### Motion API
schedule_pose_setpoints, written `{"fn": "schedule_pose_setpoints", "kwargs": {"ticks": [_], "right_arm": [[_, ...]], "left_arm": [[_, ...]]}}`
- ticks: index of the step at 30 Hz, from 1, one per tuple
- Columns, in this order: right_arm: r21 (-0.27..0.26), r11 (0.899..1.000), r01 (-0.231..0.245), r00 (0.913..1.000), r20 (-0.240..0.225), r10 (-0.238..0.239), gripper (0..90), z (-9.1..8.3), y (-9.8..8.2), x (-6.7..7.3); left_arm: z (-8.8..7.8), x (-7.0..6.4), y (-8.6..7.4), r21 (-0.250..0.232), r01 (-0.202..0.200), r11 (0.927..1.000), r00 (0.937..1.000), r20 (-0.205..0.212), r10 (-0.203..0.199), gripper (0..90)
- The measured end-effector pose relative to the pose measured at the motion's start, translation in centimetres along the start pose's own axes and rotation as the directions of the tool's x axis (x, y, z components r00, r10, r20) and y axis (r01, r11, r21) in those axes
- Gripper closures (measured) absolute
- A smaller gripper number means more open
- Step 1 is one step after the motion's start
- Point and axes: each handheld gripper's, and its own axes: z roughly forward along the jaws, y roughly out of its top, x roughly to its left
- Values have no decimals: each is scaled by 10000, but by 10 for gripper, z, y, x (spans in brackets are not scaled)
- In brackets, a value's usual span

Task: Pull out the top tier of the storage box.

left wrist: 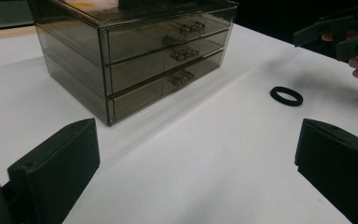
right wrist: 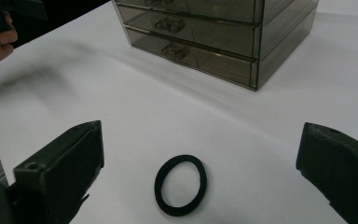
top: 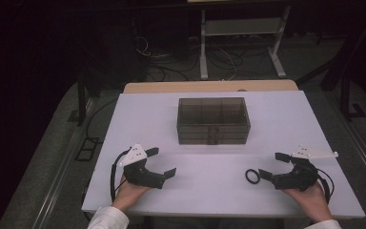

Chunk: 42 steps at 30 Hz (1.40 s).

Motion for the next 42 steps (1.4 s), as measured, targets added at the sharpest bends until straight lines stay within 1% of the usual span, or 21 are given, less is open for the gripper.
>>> {"fn": "schedule_pose_setpoints", "kwargs": {"ticks": [6, 16, 23, 32, 42], "right_arm": [[0, 10000, 58, 10000, -56, -58, 4, 0, 6, 3], [258, 9996, 104, 9999, -121, -101, 4, 4, 17, 6], [440, 9990, 127, 9996, -249, -116, 4, 11, 23, 8], [541, 9984, 140, 9990, -440, -116, 4, 22, 31, 11], [545, 9984, 177, 9981, -598, -144, 4, 32, 43, 13]], "left_arm": [[0, 0, 0, 16, 19, 10000, 10000, -16, -19, 0], [0, 0, -1, -15, 73, 10000, 9999, -82, -73, 0], [-1, 0, -1, -27, 100, 9999, 9999, -107, -100, 0], [-1, 1, -1, -38, 105, 9999, 9999, -97, -106, 0], [-1, 1, -1, -49, 95, 9999, 9999, -82, -96, 0]]}}
